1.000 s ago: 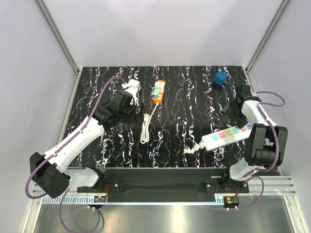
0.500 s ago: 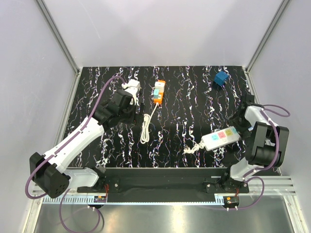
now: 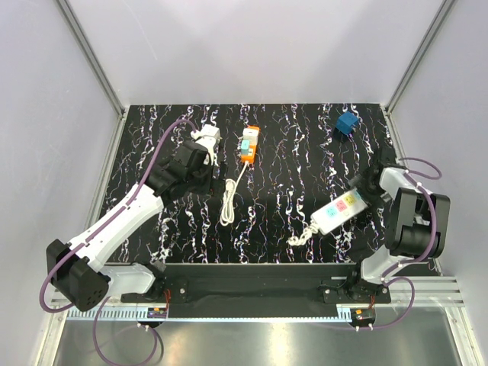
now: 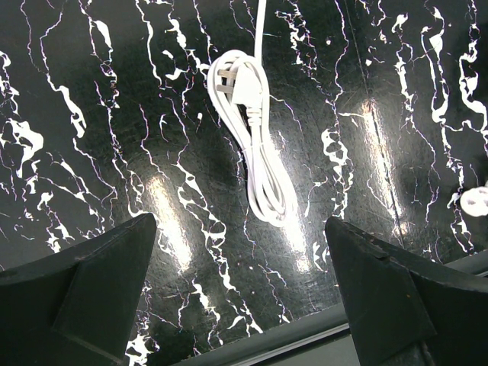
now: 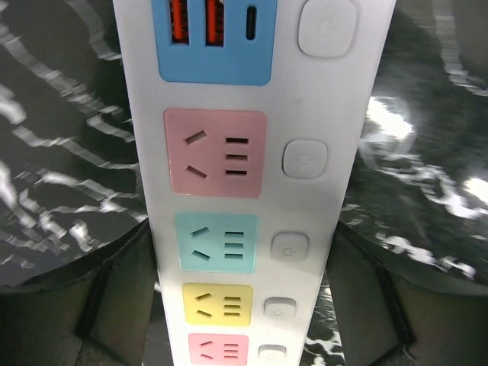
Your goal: Insert the plug
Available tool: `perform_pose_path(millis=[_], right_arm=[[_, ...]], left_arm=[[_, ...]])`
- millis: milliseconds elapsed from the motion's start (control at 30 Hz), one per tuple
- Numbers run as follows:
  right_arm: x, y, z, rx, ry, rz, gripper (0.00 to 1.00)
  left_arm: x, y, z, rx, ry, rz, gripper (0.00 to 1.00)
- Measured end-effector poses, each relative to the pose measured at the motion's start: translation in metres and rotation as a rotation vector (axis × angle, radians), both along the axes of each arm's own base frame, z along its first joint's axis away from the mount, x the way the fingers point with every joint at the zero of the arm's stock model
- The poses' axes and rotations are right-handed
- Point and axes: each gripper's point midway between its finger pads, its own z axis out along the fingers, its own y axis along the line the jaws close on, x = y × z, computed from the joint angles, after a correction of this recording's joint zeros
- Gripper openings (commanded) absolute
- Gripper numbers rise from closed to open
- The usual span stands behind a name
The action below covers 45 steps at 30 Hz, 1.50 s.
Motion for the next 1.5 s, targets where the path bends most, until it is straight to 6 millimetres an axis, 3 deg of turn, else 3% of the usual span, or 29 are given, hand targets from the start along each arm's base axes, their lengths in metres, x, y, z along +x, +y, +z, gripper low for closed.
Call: perform_pose_path(millis=[133,300,533,733,900,933,1167,1267,1367,1400,1500], right_arm=[[0.022,0.041,0.005,0.048,-0.063,0.161,0.32],[0.057,0.106,0.01,0.093,-0.097,0.36,0.28],[0.11,0.183,0.018,0.107,-0.143,0.534,0.3],[0.133,0.231,0.014,0.088,-0.147,0.663,0.38],[0.128,0.249,0.008,0.059,-0.112,0.775,0.56],[0.127,0.25,0.009,0.054,-0.109,0.792,0.64],[0.129,0.243,0.016,-0.004,-0.101,0.912,0.89],[0.135,0.241,0.023,-0.035,-0.116,0.965,0.89],[0.141,0.238,0.033,-0.048,-0.131,0.983,0.79],[0.143,0.237,0.037,-0.045,-0.135,0.979,0.71],[0.148,0.235,0.044,-0.018,-0.153,0.958,0.56]], left_arm=[[0.001,0.002,0.0,-0.001,0.0,0.008,0.99],[0.002,0.004,0.0,0.0,0.0,0.013,0.99],[0.003,0.006,0.003,-0.002,-0.01,0.02,0.99],[0.004,0.009,0.005,-0.002,-0.018,0.034,0.99],[0.006,0.014,0.002,-0.002,-0.012,0.055,0.99],[0.006,0.015,0.001,-0.001,-0.01,0.058,0.99],[0.007,0.017,0.0,-0.001,-0.007,0.067,0.99],[0.007,0.017,0.0,-0.001,-0.006,0.068,0.99],[0.007,0.017,0.0,-0.001,-0.006,0.068,0.99],[0.007,0.017,0.0,-0.001,-0.006,0.068,0.99],[0.007,0.018,0.0,-0.001,-0.006,0.071,0.99]])
